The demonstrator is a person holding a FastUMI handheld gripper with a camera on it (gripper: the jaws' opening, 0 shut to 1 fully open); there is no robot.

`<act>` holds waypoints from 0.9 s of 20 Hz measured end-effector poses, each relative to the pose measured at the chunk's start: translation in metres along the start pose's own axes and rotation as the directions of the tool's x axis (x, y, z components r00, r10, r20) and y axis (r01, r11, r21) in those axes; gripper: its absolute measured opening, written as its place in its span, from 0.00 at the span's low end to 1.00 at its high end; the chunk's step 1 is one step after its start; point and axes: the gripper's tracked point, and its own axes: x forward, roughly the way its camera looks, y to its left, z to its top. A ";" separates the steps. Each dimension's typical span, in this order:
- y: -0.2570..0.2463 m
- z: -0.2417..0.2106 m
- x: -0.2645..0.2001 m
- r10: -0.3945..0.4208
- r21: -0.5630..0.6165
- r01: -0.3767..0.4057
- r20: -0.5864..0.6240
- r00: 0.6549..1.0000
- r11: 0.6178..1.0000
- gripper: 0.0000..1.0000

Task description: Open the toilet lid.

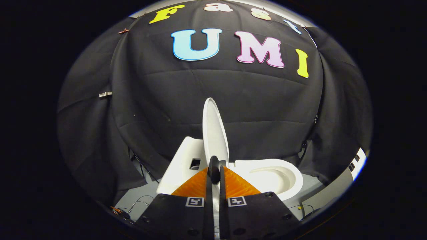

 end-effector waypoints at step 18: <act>0.019 -0.002 0.000 0.066 -0.082 -0.062 0.045 0.997 0.995 0.99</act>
